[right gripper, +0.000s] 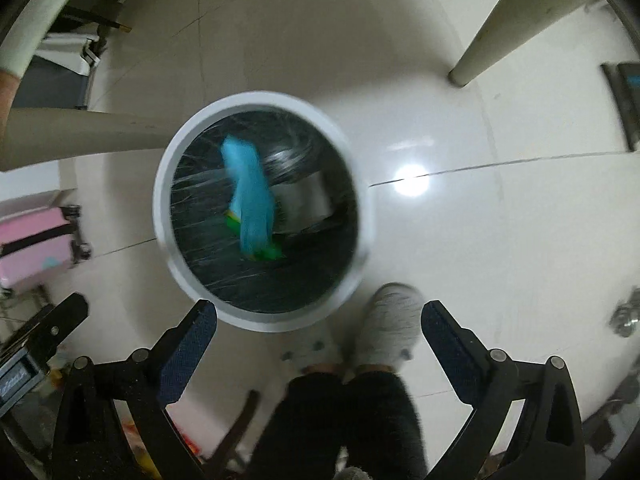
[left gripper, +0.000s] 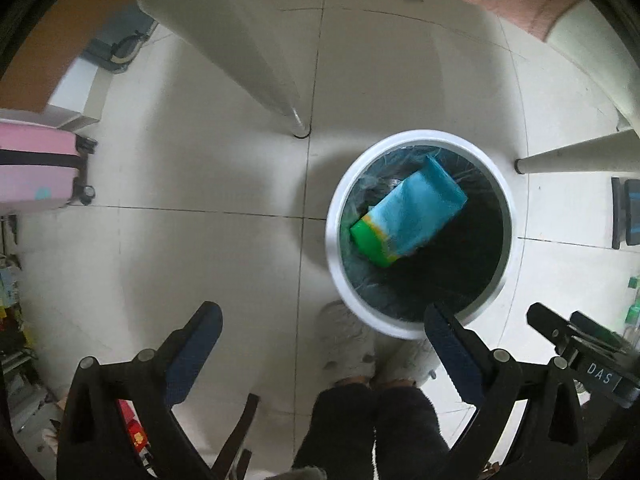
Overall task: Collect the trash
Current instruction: 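Carry both items over the bin and open both tools to drop them, then move both tools back over the table toward the remaining trash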
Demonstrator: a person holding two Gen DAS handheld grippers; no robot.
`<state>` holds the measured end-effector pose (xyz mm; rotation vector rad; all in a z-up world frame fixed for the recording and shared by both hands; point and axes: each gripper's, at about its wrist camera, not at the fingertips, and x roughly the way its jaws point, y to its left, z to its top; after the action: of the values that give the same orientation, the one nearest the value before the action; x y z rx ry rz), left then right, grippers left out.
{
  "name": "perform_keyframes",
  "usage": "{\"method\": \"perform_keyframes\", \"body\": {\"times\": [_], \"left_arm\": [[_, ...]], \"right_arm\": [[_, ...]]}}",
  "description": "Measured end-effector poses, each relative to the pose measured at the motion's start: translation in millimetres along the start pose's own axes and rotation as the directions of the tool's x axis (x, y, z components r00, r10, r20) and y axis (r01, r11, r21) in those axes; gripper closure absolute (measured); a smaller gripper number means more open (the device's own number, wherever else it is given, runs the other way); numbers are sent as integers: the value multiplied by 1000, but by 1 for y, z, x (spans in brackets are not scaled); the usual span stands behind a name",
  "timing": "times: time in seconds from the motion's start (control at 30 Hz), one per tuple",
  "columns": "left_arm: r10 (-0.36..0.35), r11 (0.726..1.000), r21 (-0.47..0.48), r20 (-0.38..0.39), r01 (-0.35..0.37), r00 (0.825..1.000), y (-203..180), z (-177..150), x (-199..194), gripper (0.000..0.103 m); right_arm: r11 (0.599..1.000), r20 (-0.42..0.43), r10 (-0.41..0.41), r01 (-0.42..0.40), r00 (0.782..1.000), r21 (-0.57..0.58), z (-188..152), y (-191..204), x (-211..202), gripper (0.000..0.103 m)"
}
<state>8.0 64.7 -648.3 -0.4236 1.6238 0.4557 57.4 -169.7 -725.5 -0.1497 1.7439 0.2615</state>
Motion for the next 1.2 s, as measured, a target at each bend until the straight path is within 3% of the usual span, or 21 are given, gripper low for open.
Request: {"method": "perform_keyframes", "body": {"times": [0.13,0.53,1.0,1.2], "left_arm": [[6,1000,-2,0,-6,1000,1,-10,-19,0],[-33,999,16,34,33,999,-5,-27,-91,0],[-105,994,40,104,101,989,7,-66,-268,0],[-142,990,62,252,130,957,2,-48,-365,0]], "right_arm": [[999,21,-52,52,998,-17,-6,3,-28,0],[995,106,-88,92,990,-37,-39,18,-135,0],[1000,149,-30,31,988,-3,-107,33,-329,0],[996,228,56,-70,972,53,-113,28,-427,0]]}}
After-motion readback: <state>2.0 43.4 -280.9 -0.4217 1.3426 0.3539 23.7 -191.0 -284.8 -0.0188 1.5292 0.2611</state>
